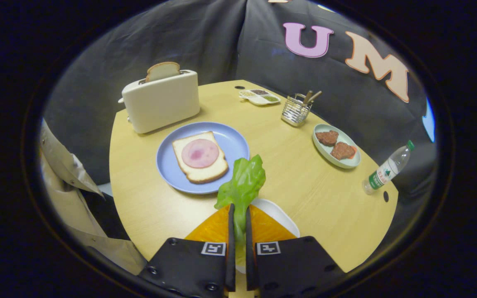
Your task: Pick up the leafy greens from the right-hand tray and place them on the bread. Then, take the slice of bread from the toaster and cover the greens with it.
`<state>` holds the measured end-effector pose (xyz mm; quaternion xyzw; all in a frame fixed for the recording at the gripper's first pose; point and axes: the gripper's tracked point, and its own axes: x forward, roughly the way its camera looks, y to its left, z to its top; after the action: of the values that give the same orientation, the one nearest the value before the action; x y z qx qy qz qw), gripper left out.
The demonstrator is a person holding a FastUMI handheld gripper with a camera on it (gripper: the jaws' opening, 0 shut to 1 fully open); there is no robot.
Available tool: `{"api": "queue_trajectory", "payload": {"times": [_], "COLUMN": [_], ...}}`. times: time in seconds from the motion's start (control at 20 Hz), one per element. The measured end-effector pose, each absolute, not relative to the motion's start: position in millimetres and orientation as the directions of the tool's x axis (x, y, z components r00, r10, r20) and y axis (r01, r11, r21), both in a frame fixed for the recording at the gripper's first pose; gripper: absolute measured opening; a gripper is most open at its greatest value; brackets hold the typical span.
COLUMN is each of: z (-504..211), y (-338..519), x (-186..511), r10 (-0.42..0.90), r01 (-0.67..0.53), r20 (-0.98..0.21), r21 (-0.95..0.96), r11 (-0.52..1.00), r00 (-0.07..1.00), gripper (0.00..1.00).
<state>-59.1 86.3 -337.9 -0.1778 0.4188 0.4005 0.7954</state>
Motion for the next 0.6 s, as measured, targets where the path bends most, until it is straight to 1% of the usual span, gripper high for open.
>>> {"api": "queue_trajectory", "payload": {"times": [0.25, 0.6], "z": [-328.3, -328.9], "y": [119.2, 164.3], "x": [-54.7, -54.5], "r10": [0.506, 0.533], "r01": [-0.798, -0.813], "r20": [-0.796, -0.787], "r21": [0.049, 0.071], "r11": [0.601, 0.577], "r00": [0.332, 0.310], "gripper": [0.13, 0.13]}}
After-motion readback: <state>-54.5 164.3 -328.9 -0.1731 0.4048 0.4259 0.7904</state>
